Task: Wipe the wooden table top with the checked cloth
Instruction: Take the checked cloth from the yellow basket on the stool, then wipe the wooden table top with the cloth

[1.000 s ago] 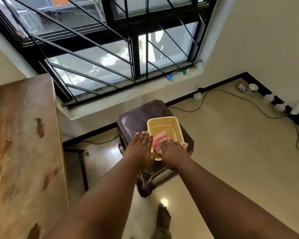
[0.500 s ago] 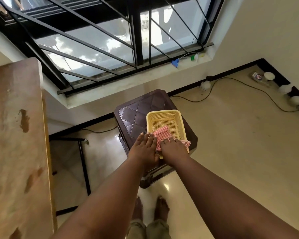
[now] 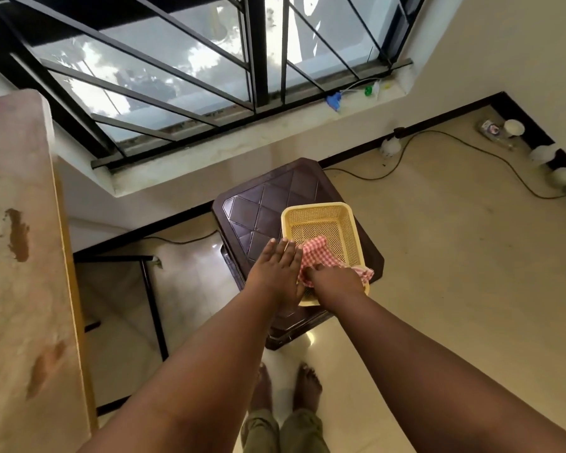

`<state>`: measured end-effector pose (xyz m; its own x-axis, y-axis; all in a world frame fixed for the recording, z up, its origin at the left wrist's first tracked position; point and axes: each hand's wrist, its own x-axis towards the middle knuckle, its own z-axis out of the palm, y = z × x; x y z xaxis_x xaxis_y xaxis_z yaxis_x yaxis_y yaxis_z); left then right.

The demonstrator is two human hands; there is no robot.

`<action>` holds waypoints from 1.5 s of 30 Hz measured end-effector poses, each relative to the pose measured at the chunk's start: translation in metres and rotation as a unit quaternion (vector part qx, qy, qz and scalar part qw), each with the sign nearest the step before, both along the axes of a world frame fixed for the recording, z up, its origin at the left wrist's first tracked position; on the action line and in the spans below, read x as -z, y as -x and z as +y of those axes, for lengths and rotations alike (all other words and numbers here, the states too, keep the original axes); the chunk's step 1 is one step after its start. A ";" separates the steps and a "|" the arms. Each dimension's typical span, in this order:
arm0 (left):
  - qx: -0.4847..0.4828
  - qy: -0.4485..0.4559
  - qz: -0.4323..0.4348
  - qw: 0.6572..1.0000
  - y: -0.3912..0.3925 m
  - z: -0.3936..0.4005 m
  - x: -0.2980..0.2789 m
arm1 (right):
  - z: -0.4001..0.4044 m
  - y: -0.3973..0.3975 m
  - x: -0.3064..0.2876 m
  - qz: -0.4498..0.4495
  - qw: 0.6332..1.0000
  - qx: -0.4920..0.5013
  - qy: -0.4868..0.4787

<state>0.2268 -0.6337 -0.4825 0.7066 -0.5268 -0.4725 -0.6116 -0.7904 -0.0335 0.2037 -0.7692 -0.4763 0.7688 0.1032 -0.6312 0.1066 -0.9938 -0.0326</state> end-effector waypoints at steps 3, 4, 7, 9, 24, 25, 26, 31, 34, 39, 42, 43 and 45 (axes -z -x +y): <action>0.013 0.002 0.001 1.000 -0.005 -0.004 0.006 | -0.002 -0.005 0.007 0.019 1.000 0.007 -0.011; 0.017 0.001 0.001 1.000 -0.006 -0.006 0.007 | -0.003 -0.006 0.009 0.021 1.000 0.012 -0.015; 0.027 -0.005 0.003 1.000 -0.009 -0.009 0.011 | -0.004 -0.008 0.013 0.012 0.999 0.027 -0.027; 0.032 -0.008 0.005 0.999 -0.010 -0.010 0.013 | -0.004 -0.008 0.016 0.007 0.999 0.034 -0.031; 0.017 -0.022 -0.016 0.999 -0.004 -0.007 -0.014 | -0.007 -0.004 -0.004 -0.143 0.982 0.075 -0.094; 0.013 -0.022 -0.018 1.000 -0.003 -0.006 -0.018 | -0.006 -0.005 -0.007 -0.154 0.979 0.084 -0.102; 0.007 -0.022 -0.021 1.000 -0.002 -0.005 -0.023 | -0.005 -0.006 -0.011 -0.163 0.976 0.095 -0.113; -0.036 -0.015 -0.026 0.999 0.010 0.010 -0.047 | 0.006 -0.010 -0.031 -0.187 0.960 0.139 -0.155; -0.061 -0.009 -0.035 0.997 0.016 0.024 -0.066 | 0.016 -0.011 -0.045 -0.211 0.953 0.146 -0.163; -0.120 -0.006 -0.054 0.991 0.026 0.051 -0.099 | 0.045 -0.014 -0.074 -0.227 0.942 0.146 -0.201; -0.156 0.002 -0.067 0.985 0.039 0.070 -0.115 | 0.077 -0.010 -0.094 -0.227 0.934 0.104 -0.253; -0.170 0.006 -0.073 0.983 0.045 0.079 -0.120 | 0.090 -0.008 -0.102 -0.226 0.929 0.087 -0.280; -0.198 0.020 -0.089 0.976 0.054 0.100 -0.131 | 0.116 -0.001 -0.119 -0.221 0.914 0.057 -0.336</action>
<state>0.1726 -0.5337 -0.3517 0.9278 -0.2113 -0.3075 -0.2452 -0.9665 -0.0758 0.2043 -0.6537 -0.3576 0.9631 0.2568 -0.0806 0.1536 -0.7702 -0.6190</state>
